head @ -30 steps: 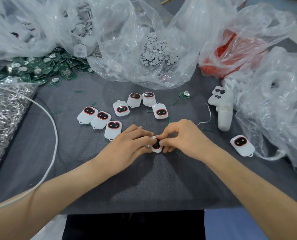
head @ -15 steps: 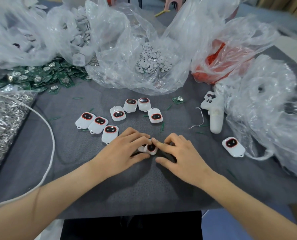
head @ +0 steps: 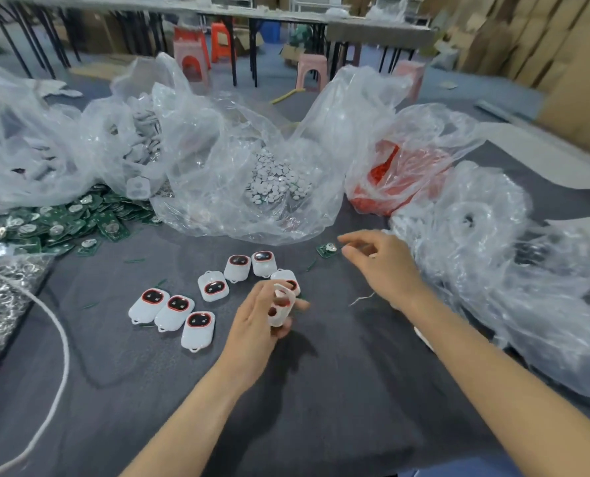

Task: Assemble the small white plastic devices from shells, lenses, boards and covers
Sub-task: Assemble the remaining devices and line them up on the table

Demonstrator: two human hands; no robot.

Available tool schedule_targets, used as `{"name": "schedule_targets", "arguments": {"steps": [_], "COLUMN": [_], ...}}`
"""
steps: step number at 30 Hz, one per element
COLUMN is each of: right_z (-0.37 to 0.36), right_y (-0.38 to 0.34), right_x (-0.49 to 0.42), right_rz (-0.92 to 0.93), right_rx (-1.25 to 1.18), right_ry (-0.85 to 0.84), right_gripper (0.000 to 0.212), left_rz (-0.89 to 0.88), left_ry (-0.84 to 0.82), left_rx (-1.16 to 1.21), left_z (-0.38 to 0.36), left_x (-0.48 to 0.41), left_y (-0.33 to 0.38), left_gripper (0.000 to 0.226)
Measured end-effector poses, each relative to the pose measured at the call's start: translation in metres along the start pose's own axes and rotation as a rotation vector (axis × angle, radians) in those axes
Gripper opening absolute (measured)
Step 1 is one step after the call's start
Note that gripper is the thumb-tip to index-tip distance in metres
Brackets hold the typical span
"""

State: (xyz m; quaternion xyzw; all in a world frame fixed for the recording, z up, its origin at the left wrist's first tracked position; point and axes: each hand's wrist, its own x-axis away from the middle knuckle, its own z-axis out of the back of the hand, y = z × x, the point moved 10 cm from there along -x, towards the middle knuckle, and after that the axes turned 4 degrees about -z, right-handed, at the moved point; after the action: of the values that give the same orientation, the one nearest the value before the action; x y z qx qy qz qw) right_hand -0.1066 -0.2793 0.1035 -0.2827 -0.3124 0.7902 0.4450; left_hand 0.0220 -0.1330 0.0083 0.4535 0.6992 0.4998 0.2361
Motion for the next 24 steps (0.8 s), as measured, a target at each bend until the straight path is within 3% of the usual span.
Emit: {"name": "schedule_targets", "arguments": {"steps": [5, 8, 12, 14, 16, 17, 19, 21, 24], "right_z": [0.06, 0.09, 0.136, 0.179, 0.226, 0.243, 0.265, 0.276, 0.266], "right_y": [0.022, 0.032, 0.033, 0.043, 0.067, 0.087, 0.132, 0.18, 0.236], "right_x": [-0.064, -0.093, -0.093, -0.065, -0.01, 0.019, 0.064, 0.086, 0.088], "right_rz": [-0.088, -0.156, -0.115, -0.091, -0.086, -0.122, -0.313, -0.575, -0.91], "right_rx": [0.16, 0.249, 0.177, 0.093, -0.081, -0.148, -0.155, -0.069, 0.279], "right_ry": [0.204, 0.255, 0.383, 0.629, 1.02, 1.191, 1.354, 1.266, 0.761], "right_gripper": [0.02, 0.02, 0.017, 0.012, 0.005, 0.01, 0.021, 0.015, 0.024], "left_rz": [0.24, 0.275, 0.24, 0.259, 0.266, 0.269, 0.261, 0.251, 0.23], "left_ry": [-0.03, -0.052, -0.014, -0.011, -0.061, -0.084, -0.124, -0.134, -0.209], "left_rx": [0.523, 0.579, 0.573, 0.592, 0.604, 0.607, 0.604, 0.596, 0.608], "left_z": [0.01, 0.009, 0.015, 0.017, 0.016, 0.015, 0.012, 0.011, 0.006], "left_x": [-0.013, -0.016, -0.019, -0.021, -0.022, -0.022, -0.023, -0.025, -0.026], "left_y": [-0.017, -0.021, -0.022, -0.026, -0.028, -0.028, -0.027, -0.025, -0.023], "left_gripper": [0.032, 0.035, 0.027, 0.026, 0.053, 0.062, 0.06, 0.06, 0.063]}}
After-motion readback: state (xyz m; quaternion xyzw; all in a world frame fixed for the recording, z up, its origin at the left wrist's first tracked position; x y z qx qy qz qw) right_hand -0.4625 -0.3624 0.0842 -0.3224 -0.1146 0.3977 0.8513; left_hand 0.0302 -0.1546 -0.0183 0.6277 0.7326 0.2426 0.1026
